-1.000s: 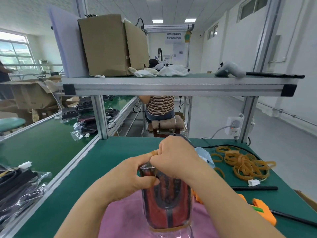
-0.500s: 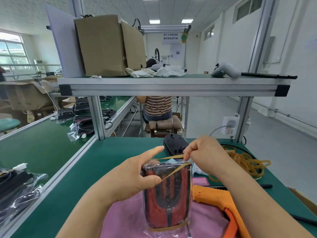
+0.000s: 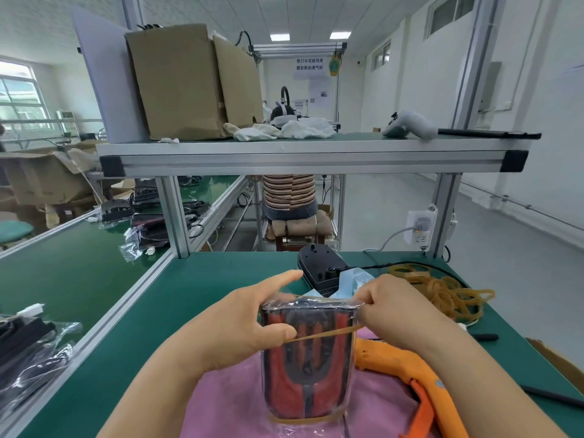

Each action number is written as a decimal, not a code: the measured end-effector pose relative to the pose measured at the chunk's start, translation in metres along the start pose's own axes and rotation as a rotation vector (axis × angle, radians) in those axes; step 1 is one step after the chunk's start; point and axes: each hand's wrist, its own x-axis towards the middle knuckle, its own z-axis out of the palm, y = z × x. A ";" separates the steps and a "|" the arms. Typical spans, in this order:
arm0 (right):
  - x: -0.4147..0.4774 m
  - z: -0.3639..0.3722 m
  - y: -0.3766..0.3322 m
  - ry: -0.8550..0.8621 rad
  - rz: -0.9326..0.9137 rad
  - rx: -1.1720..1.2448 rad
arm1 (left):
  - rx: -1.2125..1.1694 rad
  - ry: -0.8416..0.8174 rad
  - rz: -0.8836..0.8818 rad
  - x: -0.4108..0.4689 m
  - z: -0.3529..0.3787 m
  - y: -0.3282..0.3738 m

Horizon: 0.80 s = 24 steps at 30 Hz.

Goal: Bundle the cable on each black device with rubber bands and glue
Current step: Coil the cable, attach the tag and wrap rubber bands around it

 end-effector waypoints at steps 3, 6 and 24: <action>0.010 0.000 0.000 -0.121 0.039 0.150 | -0.005 0.023 0.006 -0.004 0.000 -0.003; 0.016 0.001 0.004 -0.303 0.051 0.249 | -0.051 0.036 0.012 -0.009 0.000 -0.007; 0.012 0.031 0.022 -0.413 0.104 0.740 | -0.763 0.363 0.012 -0.008 0.062 -0.032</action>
